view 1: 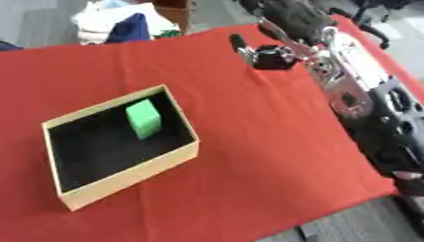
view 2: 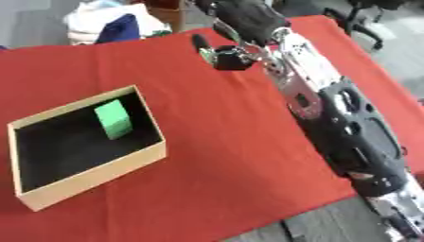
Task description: Pick up objects on the table and place them in the box.
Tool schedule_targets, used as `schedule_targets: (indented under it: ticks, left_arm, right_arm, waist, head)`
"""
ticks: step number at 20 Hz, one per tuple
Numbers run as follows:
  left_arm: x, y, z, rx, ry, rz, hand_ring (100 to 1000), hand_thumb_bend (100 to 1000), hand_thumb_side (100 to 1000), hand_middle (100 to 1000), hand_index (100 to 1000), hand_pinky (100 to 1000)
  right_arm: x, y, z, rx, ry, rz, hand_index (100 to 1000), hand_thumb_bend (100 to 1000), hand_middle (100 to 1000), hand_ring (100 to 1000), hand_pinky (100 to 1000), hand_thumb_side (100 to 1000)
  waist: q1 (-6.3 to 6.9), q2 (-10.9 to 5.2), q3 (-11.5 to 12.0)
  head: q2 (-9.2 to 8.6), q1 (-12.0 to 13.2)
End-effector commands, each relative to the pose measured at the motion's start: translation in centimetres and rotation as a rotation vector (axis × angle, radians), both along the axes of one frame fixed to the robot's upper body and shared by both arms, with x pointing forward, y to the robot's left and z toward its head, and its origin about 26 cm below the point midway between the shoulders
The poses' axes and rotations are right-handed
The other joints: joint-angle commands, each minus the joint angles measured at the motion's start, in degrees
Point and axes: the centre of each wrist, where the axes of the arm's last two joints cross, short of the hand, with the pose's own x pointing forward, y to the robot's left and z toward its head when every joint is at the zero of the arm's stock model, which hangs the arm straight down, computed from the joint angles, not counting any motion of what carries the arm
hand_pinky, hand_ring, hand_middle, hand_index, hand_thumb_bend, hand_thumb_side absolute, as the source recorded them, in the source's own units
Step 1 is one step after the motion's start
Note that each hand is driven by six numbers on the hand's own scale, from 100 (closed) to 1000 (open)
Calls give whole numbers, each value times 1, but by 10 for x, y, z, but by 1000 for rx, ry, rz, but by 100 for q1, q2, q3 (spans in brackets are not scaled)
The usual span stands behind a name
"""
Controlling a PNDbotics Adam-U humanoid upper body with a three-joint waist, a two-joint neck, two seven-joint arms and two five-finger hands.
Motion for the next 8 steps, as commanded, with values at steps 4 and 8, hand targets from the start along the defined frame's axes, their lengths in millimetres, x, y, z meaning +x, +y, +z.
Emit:
schedule_targets:
  ticks: [4, 8]
  left_arm:
    - [-2, -1, 6, 3, -21, -9, 626, 100, 650, 588, 744, 686]
    - [-2, -2, 5, -3, -16, -16, 625, 100, 653, 588, 738, 686]
  right_arm:
    - [-8, -3, 2, 87, -73, 7, 1000, 100, 1000, 791, 760, 100]
    - [-10, -3, -7, 140, -74, 7, 1000, 100, 1000, 785, 753, 100]
  waist:
    - [10, -76, -57]
    - [20, -67, -93]
  head:
    - [-55, 290]
    - [-18, 282]
